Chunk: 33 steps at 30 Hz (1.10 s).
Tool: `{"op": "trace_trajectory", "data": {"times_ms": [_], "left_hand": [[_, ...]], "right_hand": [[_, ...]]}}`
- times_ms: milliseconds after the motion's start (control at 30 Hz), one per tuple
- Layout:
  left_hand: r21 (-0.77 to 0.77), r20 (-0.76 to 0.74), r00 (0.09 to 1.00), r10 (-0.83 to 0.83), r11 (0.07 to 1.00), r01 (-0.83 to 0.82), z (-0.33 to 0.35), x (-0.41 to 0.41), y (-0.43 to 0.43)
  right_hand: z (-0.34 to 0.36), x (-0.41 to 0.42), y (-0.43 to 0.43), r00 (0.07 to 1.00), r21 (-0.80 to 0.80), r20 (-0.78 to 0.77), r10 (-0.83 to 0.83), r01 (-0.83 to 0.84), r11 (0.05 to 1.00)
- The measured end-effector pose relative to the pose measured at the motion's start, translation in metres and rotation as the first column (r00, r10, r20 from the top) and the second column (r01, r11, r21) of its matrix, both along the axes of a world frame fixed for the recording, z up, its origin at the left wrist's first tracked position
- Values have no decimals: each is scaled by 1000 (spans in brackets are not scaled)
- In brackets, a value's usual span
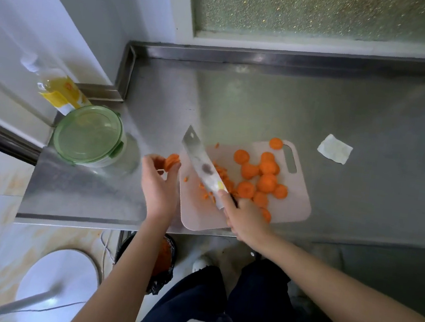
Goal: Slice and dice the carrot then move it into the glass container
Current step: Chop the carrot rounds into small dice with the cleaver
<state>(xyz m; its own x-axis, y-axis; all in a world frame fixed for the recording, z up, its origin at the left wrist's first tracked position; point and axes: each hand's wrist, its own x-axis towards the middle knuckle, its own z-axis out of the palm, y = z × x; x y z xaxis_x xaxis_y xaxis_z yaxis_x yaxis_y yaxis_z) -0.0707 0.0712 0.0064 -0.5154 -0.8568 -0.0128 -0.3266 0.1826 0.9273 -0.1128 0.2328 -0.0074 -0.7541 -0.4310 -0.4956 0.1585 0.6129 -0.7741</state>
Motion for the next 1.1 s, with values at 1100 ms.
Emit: {"op": "trace_trajectory", "data": {"times_ms": [1100], "left_hand": [[188, 332, 895, -299, 950, 248, -34, 7, 37]], "right_hand": [[-14, 0, 3, 997, 146, -81, 14, -2, 989]]}}
